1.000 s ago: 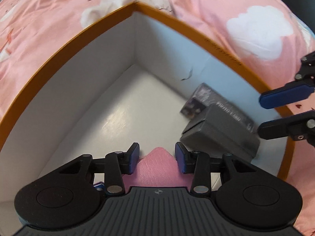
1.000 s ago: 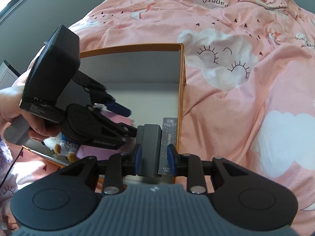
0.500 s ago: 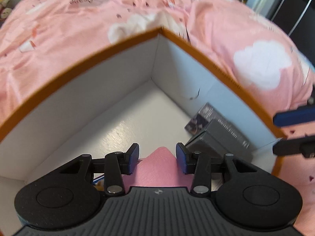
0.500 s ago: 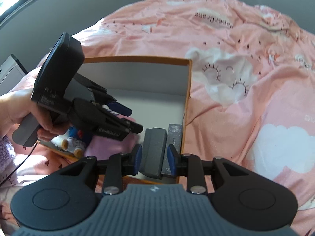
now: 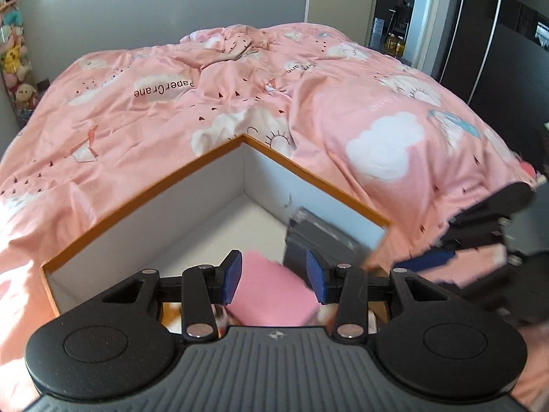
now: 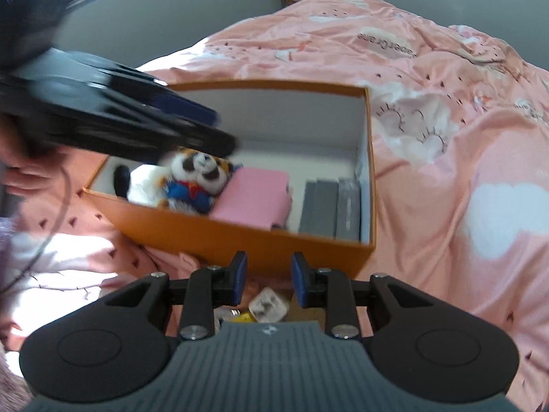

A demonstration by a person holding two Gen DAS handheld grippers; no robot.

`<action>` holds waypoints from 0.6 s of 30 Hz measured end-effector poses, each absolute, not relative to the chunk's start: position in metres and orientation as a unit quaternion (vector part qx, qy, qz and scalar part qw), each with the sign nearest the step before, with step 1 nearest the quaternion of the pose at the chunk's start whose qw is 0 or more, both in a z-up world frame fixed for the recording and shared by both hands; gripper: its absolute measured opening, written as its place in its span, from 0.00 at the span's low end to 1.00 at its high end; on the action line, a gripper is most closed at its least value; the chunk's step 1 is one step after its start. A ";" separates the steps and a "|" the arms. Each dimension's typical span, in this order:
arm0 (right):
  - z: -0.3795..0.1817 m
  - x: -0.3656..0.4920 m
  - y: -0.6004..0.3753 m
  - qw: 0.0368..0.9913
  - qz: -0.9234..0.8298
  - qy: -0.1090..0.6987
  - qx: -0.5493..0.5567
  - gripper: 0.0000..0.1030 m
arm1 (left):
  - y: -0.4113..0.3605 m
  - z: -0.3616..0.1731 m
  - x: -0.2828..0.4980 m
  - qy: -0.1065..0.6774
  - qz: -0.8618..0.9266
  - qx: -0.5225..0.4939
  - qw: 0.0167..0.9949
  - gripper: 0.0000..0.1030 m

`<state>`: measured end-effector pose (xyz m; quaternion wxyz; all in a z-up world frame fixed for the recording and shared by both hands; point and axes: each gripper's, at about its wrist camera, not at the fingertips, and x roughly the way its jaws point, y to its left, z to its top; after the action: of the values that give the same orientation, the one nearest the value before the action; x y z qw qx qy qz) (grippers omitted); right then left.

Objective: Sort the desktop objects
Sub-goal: 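Withdraw both grippers from the box toward the remaining items, then grasp the clear round tin with left gripper while right grasps the gold box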

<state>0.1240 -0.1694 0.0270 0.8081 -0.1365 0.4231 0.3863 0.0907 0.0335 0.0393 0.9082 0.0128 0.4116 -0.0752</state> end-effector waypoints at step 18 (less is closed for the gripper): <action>-0.023 0.092 -0.187 0.849 0.281 0.417 -0.161 0.41 | 0.005 -0.042 0.041 0.519 -0.054 -0.072 0.850 0.47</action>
<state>0.0917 -0.1871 -0.0232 0.8491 -0.1615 0.4172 0.2809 0.0411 0.0054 -0.0418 0.8499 -0.0716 0.5193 -0.0539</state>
